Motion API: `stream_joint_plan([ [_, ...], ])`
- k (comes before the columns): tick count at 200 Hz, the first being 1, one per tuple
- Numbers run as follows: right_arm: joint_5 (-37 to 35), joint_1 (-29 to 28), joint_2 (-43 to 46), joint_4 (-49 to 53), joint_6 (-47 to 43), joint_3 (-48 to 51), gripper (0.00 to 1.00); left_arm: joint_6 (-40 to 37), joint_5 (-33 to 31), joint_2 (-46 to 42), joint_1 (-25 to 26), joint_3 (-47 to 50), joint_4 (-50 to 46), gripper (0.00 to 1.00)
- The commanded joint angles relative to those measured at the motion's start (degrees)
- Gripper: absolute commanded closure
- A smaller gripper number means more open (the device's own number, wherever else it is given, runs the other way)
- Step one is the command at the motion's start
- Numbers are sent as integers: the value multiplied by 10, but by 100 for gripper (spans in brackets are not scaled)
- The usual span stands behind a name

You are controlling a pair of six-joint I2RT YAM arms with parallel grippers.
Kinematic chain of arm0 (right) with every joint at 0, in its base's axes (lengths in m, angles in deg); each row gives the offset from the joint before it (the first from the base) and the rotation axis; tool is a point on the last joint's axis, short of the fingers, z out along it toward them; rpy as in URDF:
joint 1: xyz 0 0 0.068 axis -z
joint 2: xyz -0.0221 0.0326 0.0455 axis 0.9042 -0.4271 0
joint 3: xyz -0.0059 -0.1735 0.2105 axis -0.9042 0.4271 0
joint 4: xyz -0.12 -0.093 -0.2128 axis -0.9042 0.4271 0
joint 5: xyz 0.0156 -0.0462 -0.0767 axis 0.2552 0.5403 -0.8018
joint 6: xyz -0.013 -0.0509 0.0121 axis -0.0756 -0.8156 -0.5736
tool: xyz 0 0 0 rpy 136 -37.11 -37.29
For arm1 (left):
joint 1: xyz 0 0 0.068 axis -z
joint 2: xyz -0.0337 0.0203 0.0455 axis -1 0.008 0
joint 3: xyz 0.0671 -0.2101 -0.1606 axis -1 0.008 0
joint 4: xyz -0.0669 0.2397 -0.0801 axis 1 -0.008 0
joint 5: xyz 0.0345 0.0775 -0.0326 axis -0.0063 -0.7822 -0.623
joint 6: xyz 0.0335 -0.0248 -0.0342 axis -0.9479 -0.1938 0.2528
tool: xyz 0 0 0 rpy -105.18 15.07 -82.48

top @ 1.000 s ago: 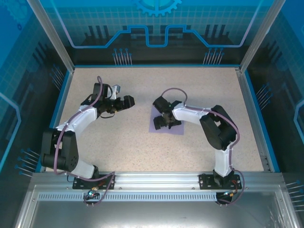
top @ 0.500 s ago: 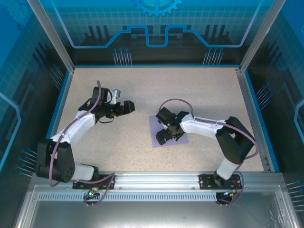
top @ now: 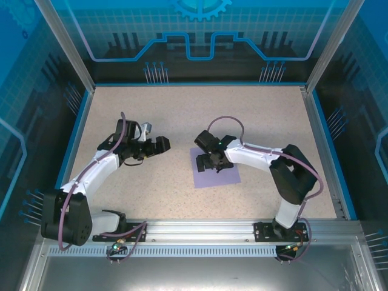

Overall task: Fold a paper plane with a square sheet of paper (pick it up from the middle)
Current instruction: First fold in half a square sheet of paper at the center of the table.

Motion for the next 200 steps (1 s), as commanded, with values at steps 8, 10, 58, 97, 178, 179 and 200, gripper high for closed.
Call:
stream_joint_plan([
  [8,-31,14,-29,3,-13,-26,4,6,12,-10,3,7,-7,1],
  [10,-29,16,-31,3,-15,-26,4,5,12,-10,3,6,-7,1],
  [58,-1,26,-70,-21,-49,-26,3,6,10,-9,3,7,-3,1],
  [97,11,29,-90,-39,-44,-17,4,6,12,-3,3,4,-6,1],
  [178,10,27,-113,-48,-18,0,13,5,18,10,3,2,-3,1],
  [179,10,26,-113,-48,-18,0,14,6,18,11,3,2,-3,1],
  [200,5,24,-108,-47,-19,-2,18,6,20,12,3,1,-2,1],
])
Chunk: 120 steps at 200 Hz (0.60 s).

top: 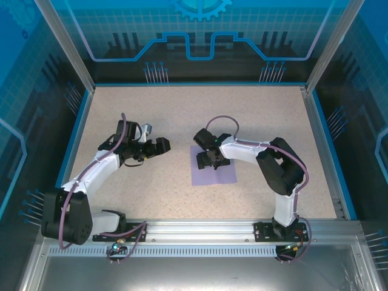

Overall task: Fold a paper plane with a square sheet of paper (pick it up from the middle)
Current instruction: First fold in half a square sheet of paper at the center of the table.

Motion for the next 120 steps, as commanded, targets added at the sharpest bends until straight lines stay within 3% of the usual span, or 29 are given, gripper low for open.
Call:
stream_joint_plan([
  [1,0,-1,-37,1,11,17,18,3,18,5,3,-2,-4,1],
  [120,-49,-9,49,-8,7,27,56,4,22,7,3,-2,-1,1],
])
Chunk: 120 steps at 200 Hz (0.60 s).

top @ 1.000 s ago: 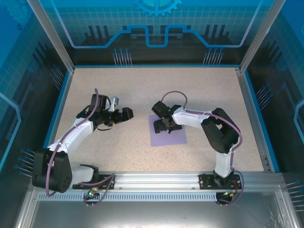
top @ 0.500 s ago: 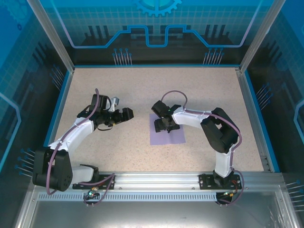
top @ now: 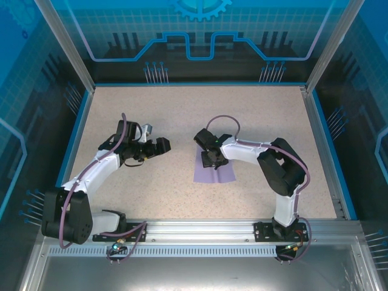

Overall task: Fold a paper plane with a square sheet of paper (pick it up from the middle)
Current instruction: First fold in half a square sheet of paper at the center of the table.

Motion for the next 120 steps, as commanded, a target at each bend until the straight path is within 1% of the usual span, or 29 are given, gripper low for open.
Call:
stream_joint_plan([
  [1,-24,-8,35,2,7,16,56,3,18,5,3,-3,-1,1],
  [18,-24,-8,45,-4,6,19,63,2,19,1,3,-3,-2,1],
  [33,-20,-8,51,-9,8,21,65,1,18,-1,3,-2,-5,1],
  [42,-14,-10,60,-17,7,25,67,1,19,-1,3,-1,-6,1],
  [55,-4,-13,76,-28,4,28,73,2,19,-2,3,-3,-10,1],
  [74,17,-16,95,-34,1,23,75,3,18,-8,3,-4,-12,1],
  [89,43,-18,111,-43,-1,18,76,4,11,-18,3,-9,-22,1],
  [120,158,-20,166,-118,-9,24,76,5,-27,-44,1,-31,-70,1],
])
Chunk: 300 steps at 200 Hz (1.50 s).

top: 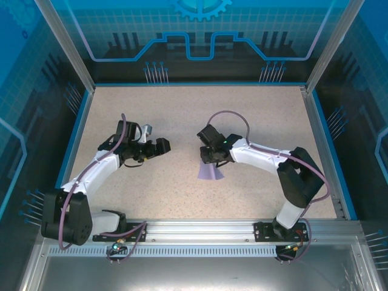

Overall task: Fold a paper plane with a square sheet of paper (pick it up from the middle)
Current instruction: First fold in half a square sheet of paper at the center of the table.

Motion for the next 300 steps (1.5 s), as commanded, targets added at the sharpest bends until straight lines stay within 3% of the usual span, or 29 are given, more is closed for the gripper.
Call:
stream_joint_plan([
  [1,101,-7,52,-72,-8,0,76,4,-26,-33,1,-31,-51,1],
  [39,261,19,81,-193,17,39,77,11,-21,-65,1,-50,-74,1],
  [67,337,48,66,-244,30,78,77,35,16,-73,2,-42,-48,1],
  [106,376,84,48,-267,18,134,76,55,36,-50,34,-25,-3,1],
  [201,420,139,-14,-262,-53,201,75,107,19,116,171,-43,138,2],
  [249,429,155,-29,-260,-71,214,71,117,-41,168,213,-52,149,15],
  [300,435,164,-40,-273,-72,223,71,128,-126,167,262,-16,176,45],
])
